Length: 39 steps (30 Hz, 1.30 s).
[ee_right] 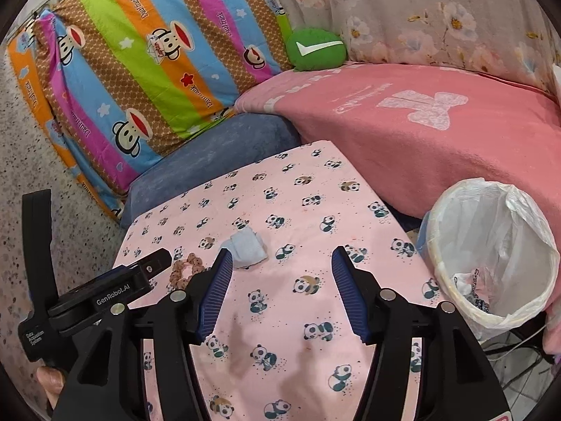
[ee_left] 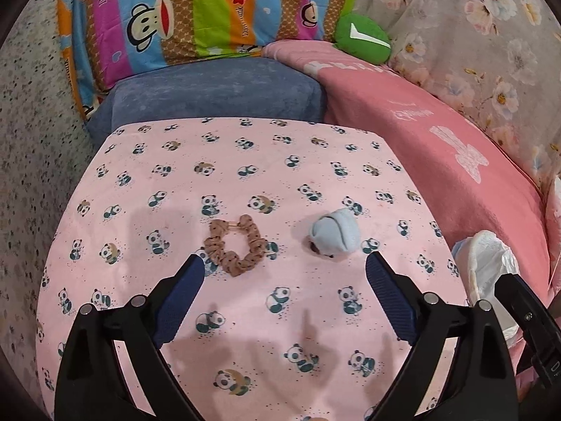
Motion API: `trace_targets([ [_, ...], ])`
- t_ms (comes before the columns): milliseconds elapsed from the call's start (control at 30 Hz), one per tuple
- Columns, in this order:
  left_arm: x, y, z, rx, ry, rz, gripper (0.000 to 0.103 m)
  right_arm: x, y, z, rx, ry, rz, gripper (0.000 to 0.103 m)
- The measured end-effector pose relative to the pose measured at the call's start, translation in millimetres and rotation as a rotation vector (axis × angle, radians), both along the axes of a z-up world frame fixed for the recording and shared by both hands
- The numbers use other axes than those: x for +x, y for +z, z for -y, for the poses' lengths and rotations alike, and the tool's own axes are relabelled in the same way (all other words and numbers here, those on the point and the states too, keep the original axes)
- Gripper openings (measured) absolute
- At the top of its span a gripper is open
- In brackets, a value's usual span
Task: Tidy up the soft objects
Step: 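Move both open tools back over the brown scrunchie and blue sock, then grasp the brown scrunchie with the left tool while the right grasps the blue sock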
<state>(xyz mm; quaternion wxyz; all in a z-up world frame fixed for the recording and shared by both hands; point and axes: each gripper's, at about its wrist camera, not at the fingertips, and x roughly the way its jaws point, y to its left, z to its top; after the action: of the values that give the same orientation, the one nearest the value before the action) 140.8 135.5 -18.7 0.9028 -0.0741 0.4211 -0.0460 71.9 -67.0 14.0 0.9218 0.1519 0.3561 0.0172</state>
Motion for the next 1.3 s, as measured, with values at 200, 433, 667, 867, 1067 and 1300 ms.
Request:
trace_targets([
  [200,12.4,-21.5,-37.3,-0.013,0.074,-0.054,0.089,24.4,-16.5,-29.6,-0.004,0.045,-0.043,0.065],
  [433,30.9,-44.3,-62.6,-0.022,0.116,-0.100,0.089,59.2,-43.0,-59.0,0.011,0.079,-0.099,0.065],
  [667,46.5,-62.4,-66.5,-0.045,0.111,-0.134,0.089,89.4,-62.7,-73.9,0.001,0.092,-0.133,0.066],
  [867,59.5,-73.0,-62.4,-0.067,0.099,-0.150,0.089,114.3,-82.8,-78.8,0.013,0.088,-0.160,0.069],
  [1067,69.6,-86.5,-57.4,-0.070,0.089,-0.181,0.078,139.7,-102.8,-79.7,0.051,0.092,-0.205,0.070],
  [1300,71.2,-97.7,-53.3,-0.063,0.075,-0.198,0.053,154.3,-121.8,-82.5,0.063,0.096,-0.243,0.070],
])
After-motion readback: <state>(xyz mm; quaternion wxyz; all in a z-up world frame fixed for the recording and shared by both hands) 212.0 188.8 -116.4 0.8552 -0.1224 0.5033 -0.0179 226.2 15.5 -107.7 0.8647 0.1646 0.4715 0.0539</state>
